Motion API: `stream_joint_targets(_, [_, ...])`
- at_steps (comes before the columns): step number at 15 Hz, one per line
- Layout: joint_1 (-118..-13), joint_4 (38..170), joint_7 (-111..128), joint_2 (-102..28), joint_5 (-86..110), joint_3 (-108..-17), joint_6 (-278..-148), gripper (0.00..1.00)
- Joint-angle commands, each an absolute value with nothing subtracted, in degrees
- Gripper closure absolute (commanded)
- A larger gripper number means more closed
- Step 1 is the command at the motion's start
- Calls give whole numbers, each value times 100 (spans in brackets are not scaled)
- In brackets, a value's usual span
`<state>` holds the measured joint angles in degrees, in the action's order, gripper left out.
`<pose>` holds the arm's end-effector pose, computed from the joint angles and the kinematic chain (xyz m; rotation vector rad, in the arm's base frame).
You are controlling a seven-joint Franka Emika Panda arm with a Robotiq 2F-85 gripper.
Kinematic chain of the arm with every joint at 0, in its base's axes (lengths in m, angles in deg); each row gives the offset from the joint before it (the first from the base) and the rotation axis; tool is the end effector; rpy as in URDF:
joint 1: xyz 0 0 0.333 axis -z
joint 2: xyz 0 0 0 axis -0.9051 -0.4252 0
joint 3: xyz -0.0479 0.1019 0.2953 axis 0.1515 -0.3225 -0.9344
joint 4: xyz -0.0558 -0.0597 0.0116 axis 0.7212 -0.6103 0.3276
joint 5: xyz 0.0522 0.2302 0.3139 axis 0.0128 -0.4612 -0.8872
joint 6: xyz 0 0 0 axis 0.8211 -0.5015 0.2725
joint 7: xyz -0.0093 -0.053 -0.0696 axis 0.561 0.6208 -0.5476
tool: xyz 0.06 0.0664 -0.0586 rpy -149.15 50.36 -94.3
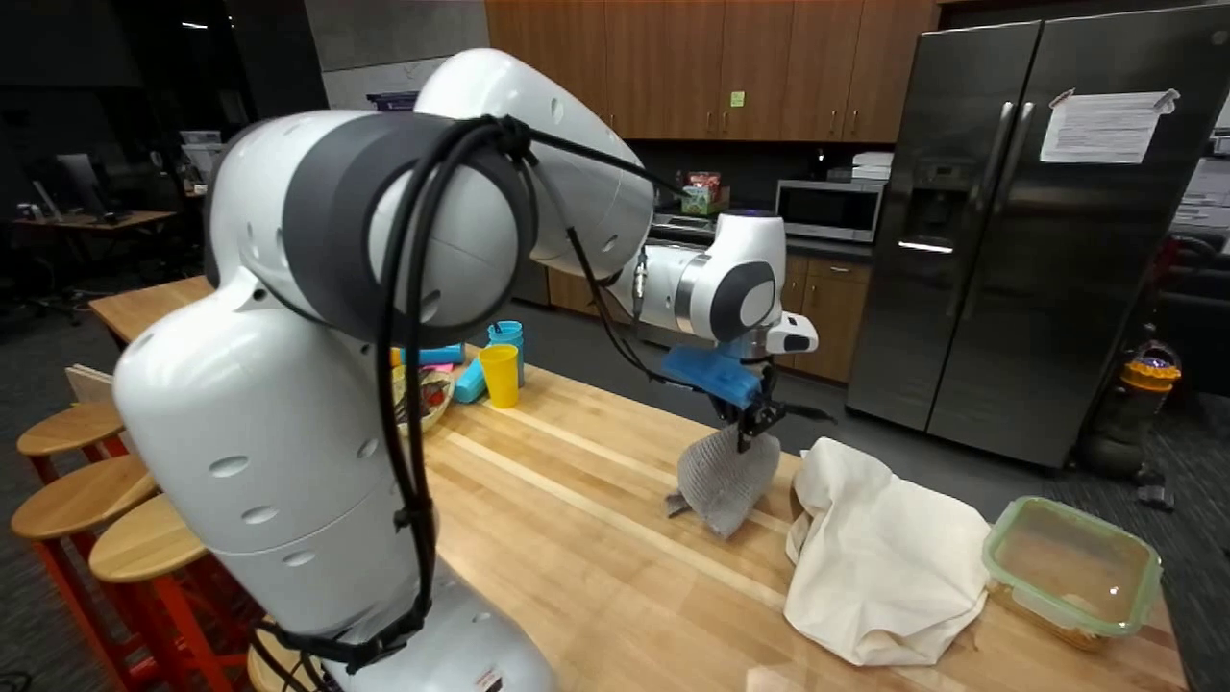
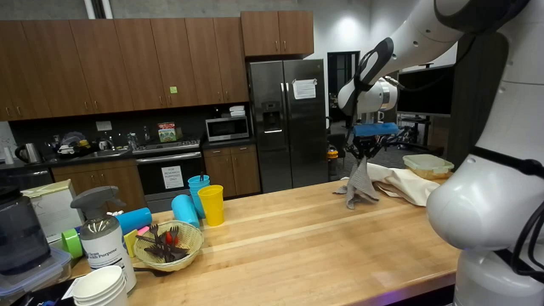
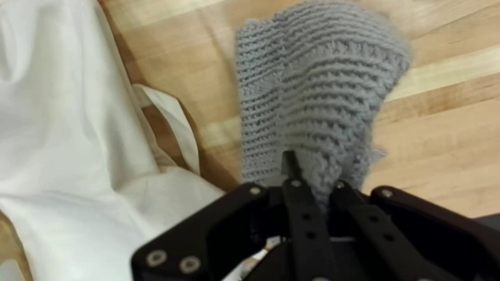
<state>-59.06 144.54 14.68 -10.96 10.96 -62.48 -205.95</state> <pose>0.4825 -0.0880 0.4189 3.0792 -0.5336 0.1314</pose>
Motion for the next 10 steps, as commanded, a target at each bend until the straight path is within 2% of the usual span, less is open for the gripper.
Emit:
stream_joint_targets(1, [-6052,14722,1525,-371,1394,-6529,-20701,99])
stream_joint_targets(10, [-6025,15855,1655,325,1246,-6670,-21034,99])
